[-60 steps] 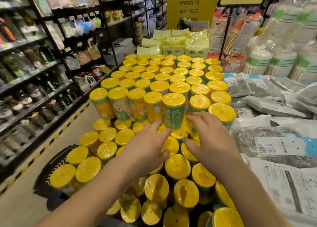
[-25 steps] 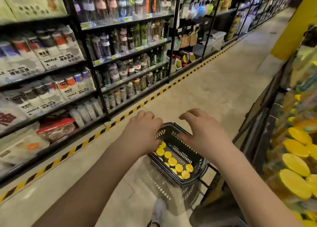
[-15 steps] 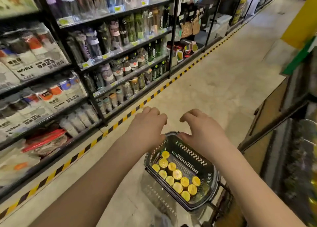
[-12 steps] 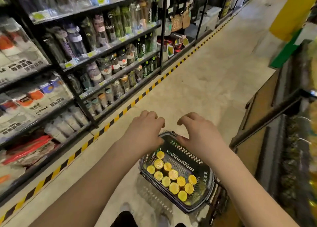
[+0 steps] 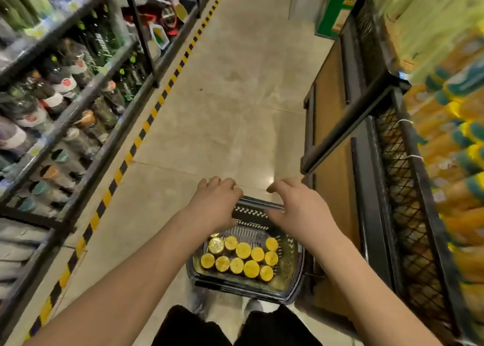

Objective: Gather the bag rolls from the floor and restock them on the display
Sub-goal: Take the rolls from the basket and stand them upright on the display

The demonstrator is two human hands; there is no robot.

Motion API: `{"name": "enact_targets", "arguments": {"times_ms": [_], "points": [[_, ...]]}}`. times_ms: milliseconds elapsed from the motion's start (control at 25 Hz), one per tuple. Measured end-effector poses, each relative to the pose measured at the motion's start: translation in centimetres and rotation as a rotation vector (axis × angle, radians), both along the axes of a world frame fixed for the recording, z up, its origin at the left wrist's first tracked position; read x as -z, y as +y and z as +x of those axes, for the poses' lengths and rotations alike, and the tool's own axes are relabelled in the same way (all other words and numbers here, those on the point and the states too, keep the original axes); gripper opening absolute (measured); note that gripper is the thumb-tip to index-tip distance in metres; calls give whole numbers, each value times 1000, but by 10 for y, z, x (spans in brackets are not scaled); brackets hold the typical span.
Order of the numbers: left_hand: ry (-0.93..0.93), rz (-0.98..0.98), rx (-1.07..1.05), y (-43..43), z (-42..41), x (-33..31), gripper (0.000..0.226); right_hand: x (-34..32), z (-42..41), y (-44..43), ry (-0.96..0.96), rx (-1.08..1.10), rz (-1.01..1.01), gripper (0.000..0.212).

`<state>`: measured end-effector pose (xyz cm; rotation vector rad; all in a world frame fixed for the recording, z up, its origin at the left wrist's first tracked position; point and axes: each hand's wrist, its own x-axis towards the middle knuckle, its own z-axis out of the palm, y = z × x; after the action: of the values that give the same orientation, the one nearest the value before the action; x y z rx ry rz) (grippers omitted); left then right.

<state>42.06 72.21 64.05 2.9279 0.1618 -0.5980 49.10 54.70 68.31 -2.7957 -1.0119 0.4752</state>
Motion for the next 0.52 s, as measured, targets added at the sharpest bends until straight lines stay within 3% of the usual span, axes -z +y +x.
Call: {"name": "enact_targets", "arguments": {"times_ms": [200,360,520], "points": [[89,-169,-47,17,26,109,59,98,38,5,159,38,-33,54],[211,-226,-155,13,16,273,59,260,56,3,272,60,-49,58],[219,-208,-143,4,1,420,65,427,49,4,329,-15,-153,65]]}}
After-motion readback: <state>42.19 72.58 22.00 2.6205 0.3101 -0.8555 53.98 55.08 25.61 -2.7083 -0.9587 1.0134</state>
